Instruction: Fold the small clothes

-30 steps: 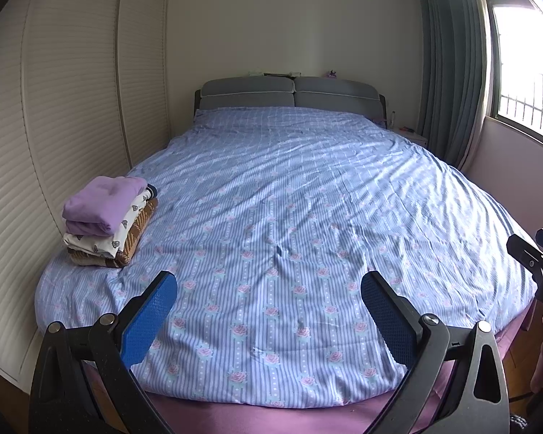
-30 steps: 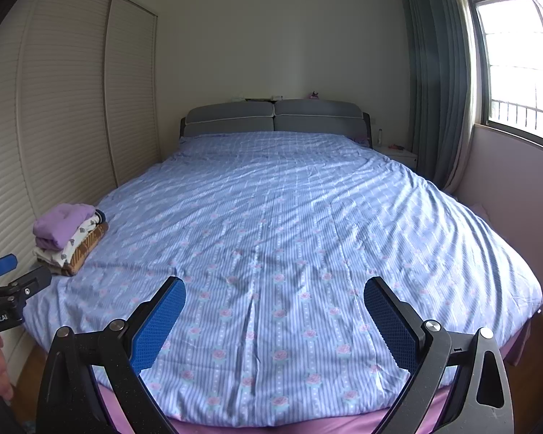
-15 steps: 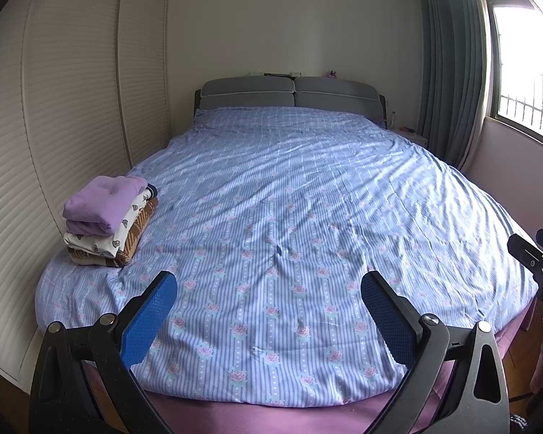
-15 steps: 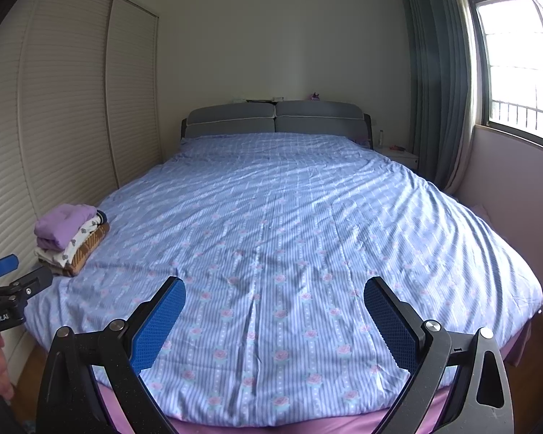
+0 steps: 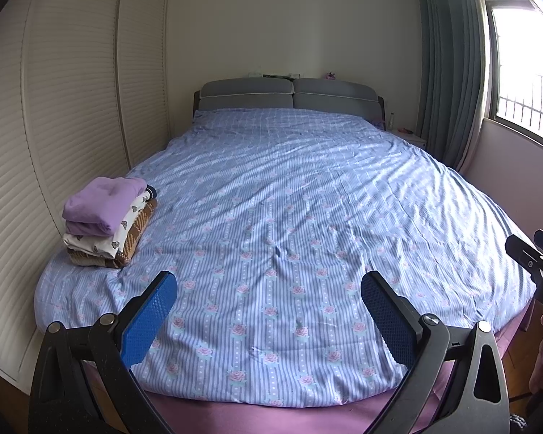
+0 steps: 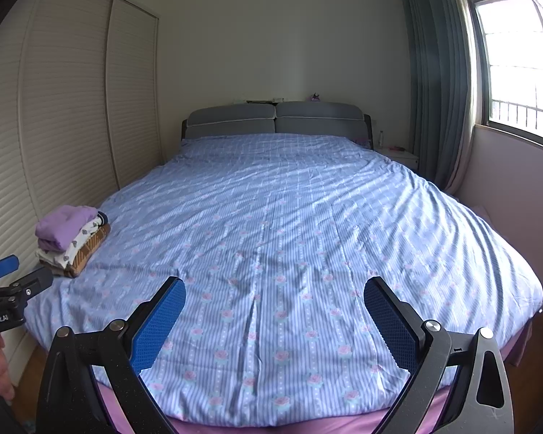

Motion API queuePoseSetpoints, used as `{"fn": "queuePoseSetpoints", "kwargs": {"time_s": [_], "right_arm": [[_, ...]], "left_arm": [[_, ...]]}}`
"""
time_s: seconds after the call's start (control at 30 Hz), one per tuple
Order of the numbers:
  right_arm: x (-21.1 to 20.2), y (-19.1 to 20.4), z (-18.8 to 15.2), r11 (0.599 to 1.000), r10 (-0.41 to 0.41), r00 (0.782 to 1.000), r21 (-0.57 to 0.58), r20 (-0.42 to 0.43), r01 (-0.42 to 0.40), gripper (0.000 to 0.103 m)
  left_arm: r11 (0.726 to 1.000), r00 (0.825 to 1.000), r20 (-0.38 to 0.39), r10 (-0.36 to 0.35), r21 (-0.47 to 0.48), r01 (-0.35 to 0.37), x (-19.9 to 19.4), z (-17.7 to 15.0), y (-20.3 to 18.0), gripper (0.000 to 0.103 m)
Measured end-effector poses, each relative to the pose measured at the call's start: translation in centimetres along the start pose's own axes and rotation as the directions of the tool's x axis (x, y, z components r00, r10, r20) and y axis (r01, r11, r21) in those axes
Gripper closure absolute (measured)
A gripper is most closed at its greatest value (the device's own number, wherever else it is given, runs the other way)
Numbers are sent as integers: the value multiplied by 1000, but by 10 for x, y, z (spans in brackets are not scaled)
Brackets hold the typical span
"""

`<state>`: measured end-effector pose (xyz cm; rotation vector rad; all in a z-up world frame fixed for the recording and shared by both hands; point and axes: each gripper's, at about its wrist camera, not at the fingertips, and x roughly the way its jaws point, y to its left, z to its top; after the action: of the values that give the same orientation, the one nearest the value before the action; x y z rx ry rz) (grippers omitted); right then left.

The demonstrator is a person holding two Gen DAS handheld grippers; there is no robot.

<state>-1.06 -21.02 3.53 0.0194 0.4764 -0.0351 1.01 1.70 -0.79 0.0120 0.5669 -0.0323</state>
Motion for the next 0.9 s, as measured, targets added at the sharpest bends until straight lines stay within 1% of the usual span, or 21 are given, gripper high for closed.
{"fn": "queuePoseSetpoints", "kwargs": {"time_s": [0.33, 0.9], "right_arm": [[-1, -1, 0, 1000, -2, 1000, -1, 3, 2, 3], [-4, -3, -1, 1000, -7, 1000, 13, 7, 7, 3]], "left_arm": [[1000, 1000, -14, 0, 6, 0, -2, 1, -2, 0], [1000, 1000, -3, -9, 7, 10, -4, 2, -6, 0]]}}
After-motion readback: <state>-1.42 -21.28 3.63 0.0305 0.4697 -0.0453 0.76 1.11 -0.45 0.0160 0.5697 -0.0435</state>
